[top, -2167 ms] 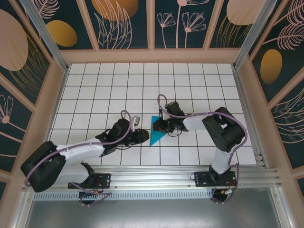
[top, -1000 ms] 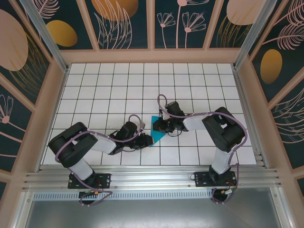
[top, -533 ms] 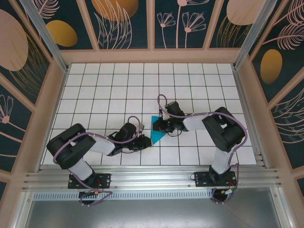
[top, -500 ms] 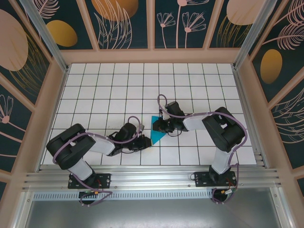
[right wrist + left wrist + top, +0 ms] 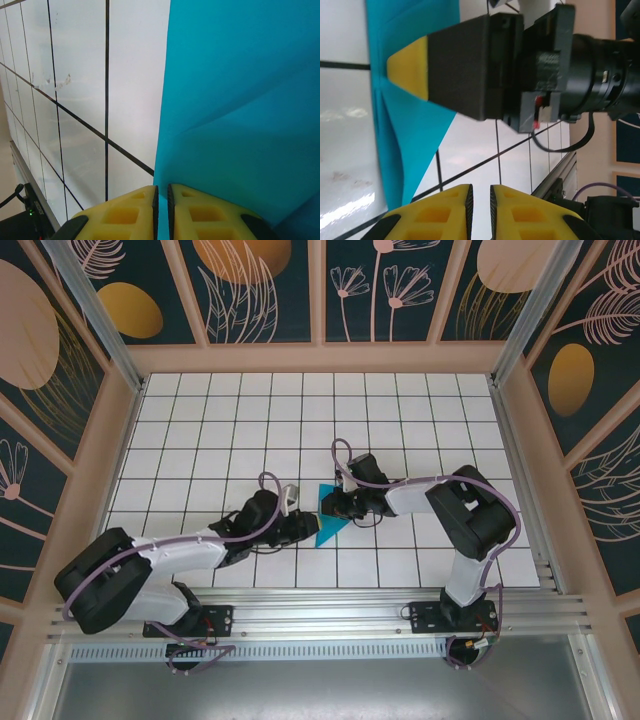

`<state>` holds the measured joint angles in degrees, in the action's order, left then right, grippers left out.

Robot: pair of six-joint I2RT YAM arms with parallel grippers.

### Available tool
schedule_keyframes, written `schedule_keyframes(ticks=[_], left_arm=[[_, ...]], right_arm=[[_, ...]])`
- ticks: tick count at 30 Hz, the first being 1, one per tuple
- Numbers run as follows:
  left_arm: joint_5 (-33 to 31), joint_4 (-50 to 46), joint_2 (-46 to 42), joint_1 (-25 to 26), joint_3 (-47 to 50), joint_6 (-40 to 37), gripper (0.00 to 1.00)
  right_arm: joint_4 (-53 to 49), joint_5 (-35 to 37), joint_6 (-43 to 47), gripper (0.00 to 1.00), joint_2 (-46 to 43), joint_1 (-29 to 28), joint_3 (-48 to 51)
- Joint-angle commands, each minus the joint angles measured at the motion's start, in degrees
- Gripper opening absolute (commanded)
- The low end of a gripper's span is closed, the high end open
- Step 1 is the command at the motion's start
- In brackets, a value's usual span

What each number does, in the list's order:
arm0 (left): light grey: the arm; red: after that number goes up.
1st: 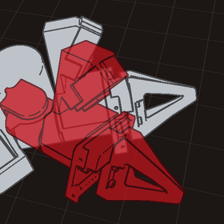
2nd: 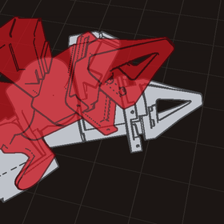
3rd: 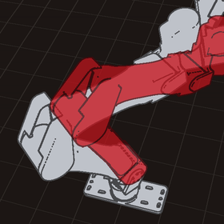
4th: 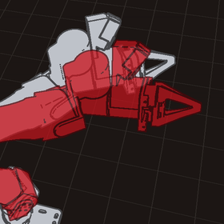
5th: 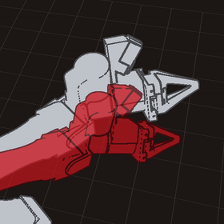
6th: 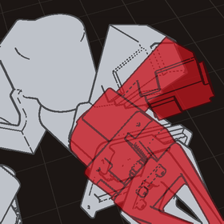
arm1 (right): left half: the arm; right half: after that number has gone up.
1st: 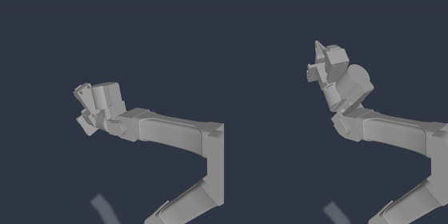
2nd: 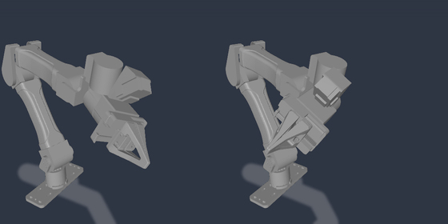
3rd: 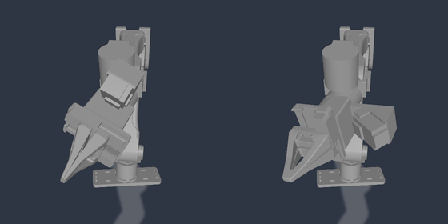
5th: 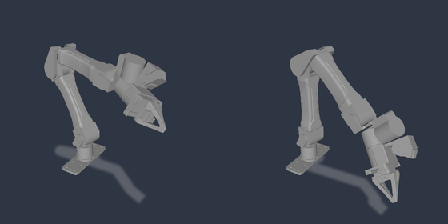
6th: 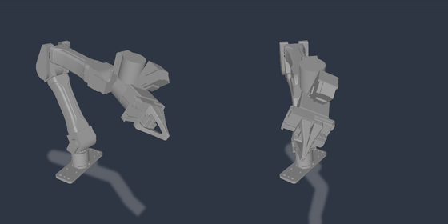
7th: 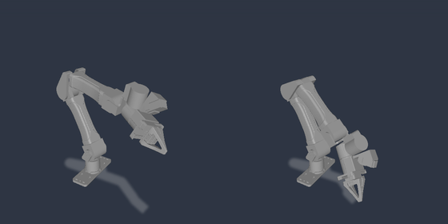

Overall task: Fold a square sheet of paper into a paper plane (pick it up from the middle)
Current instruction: Fourth fold the wing at the center of the table.

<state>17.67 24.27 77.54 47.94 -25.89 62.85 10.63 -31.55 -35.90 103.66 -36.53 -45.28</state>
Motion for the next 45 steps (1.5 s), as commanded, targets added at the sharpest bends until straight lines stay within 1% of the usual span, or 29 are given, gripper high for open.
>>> schedule_keyframes(ticks=[1,4,9,12,16,23,25,29,32,34,38,42,45], left_arm=[[0.40,3.95,4.31,-0.23,-2.45,-0.53,0.21],[2.51,5.33,8.87,-0.27,-5.31,-1.44,0.20],[2.44,4.65,13.16,-0.25,-6.89,-2.13,0.19],[1.79,4.73,13.61,-0.22,-5.82,-2.20,0.18],[0.49,1.75,14.28,-0.26,-5.68,-3.65,0.17],[1.91,3.45,17.54,-0.22,-5.66,-3.98,0.17],[1.15,2.99,18.23,-0.25,-5.59,-3.93,0.17],[-0.64,-0.25,19.30,-0.23,-5.19,-3.41,0.14],[-1.35,-0.89,19.07,-0.24,-2.93,-2.41,0.12],[-2.58,-0.74,19.09,-0.30,-0.58,-1.42,0.10],[-2.88,2.21,20.06,-0.17,2.63,0.89,0.06],[-4.11,2.59,20.31,-0.14,3.85,2.09,0.02],[-4.30,2.56,20.29,-0.14,3.94,2.18,0.00]], right_arm=[[-4.91,6.60,1.54,0.17,3.61,-0.38,2.20],[-4.83,6.33,1.45,0.17,3.74,-0.38,2.17],[-4.57,6.07,1.27,0.17,3.74,-0.38,2.03],[-4.29,5.72,1.10,0.17,3.69,-0.37,1.99],[-3.78,5.14,0.75,0.17,3.76,-0.37,1.73],[-3.73,4.46,0.57,0.17,3.55,-0.37,1.24],[-4.03,4.39,0.57,0.17,3.47,-0.38,1.12],[-4.34,4.54,0.57,0.17,2.65,-0.38,1.13],[-4.57,4.06,0.74,0.18,1.84,-0.36,0.58],[-4.36,3.08,0.97,0.20,1.18,-0.31,-0.08],[-5.25,1.39,2.09,0.24,-1.07,-0.36,-2.40],[-7.19,4.05,2.85,0.26,-6.63,0.62,-3.13],[-6.55,5.59,1.86,0.25,-10.35,2.37,-0.75]])
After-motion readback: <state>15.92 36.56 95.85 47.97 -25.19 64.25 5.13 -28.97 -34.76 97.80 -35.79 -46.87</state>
